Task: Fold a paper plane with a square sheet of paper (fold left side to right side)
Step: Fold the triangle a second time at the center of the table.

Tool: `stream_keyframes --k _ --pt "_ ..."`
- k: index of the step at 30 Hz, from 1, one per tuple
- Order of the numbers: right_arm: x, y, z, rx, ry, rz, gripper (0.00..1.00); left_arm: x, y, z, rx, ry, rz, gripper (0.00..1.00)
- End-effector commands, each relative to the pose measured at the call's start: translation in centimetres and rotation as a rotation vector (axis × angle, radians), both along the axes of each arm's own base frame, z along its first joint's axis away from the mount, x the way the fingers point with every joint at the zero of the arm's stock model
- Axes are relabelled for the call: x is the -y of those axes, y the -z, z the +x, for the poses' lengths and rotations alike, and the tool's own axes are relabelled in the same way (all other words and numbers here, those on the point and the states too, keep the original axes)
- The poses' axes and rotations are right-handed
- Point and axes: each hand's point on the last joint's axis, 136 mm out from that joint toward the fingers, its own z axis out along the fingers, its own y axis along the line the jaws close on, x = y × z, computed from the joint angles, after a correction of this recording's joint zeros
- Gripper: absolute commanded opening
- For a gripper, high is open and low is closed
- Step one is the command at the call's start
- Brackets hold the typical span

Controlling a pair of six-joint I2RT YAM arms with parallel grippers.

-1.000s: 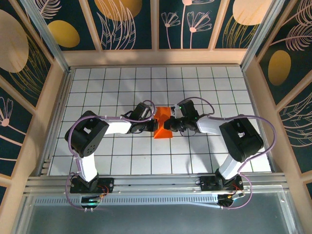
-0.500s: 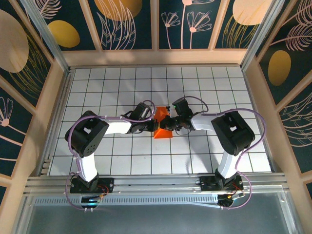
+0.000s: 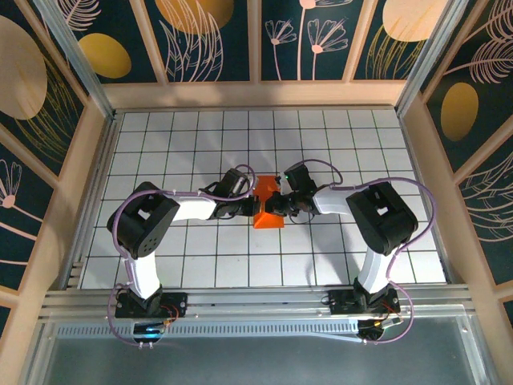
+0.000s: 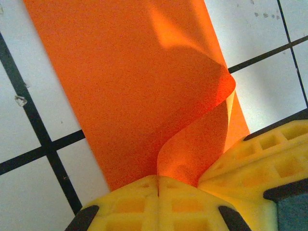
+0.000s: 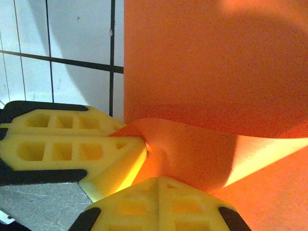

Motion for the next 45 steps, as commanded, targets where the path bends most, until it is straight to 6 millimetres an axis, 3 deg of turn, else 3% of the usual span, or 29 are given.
stream_keyframes --k 1,12,15,18,23,27,37,45 --pt "0.6 1.4 -0.6 -0.016 -0.004 -0.057 0.0 -1.3 2.5 -0.7 -0.049 0.002 0.072 0.0" --pt "1.5 2.7 -1.6 -0.054 0.017 -0.078 0.0 -0.9 1.7 -0.5 -0.039 -0.002 0.039 0.0" --pt "1.8 3.2 -2.0 -0.066 0.024 -0.084 0.0 -0.7 1.2 -0.3 -0.031 -0.009 0.025 0.05" --pt "2.0 3.4 -2.2 -0.069 0.027 -0.09 0.0 -0.8 -0.2 0.3 0.006 -0.036 0.012 0.11" --pt "1.9 3.4 -2.3 -0.07 0.027 -0.084 0.0 -1.1 -4.4 1.1 0.098 -0.071 -0.027 0.28" --pt "1.9 3.3 -2.2 -0.065 0.024 -0.082 0.0 -1.4 -6.7 0.5 0.123 -0.069 -0.054 0.33" --pt "1.9 3.3 -2.2 -0.062 0.023 -0.078 0.0 0.1 -6.6 -4.6 -0.057 0.014 -0.286 0.11" --pt "1.9 3.3 -2.3 -0.064 0.021 -0.078 0.0 0.9 -5.3 -5.8 -0.127 0.04 -0.341 0.06"
